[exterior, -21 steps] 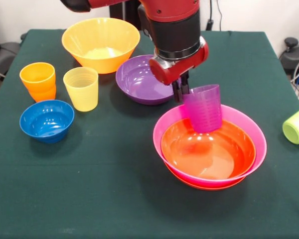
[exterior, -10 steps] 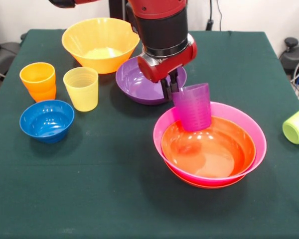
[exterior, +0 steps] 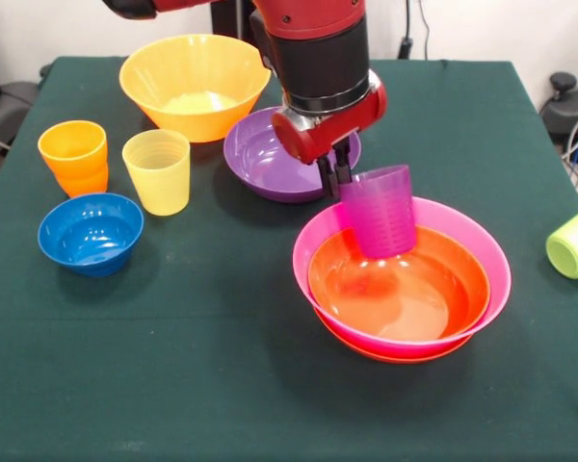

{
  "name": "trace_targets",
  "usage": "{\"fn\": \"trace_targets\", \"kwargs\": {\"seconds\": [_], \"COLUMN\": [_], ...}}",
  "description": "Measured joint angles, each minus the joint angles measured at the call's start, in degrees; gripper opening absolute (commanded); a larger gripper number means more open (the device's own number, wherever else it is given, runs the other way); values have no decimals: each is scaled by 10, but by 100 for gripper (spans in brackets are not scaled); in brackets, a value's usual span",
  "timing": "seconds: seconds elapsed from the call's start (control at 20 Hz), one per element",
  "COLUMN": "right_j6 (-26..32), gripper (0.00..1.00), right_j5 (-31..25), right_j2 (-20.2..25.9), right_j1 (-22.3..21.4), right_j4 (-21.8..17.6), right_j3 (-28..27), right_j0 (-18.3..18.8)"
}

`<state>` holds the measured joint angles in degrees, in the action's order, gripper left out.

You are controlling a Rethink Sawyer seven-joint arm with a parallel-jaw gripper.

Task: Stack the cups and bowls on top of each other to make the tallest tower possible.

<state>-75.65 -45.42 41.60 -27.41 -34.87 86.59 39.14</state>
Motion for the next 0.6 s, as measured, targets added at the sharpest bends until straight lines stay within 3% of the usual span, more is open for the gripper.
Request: {"fn": "trace_targets", "kwargs": {"seconds": [0.6], "right_j6": [0], "gripper": [0], "right_j5": [69], "right_j2": [-31], "right_j1": [4], "right_j4": [-23], "right_j3": [1], "right_j0": [-29]}}
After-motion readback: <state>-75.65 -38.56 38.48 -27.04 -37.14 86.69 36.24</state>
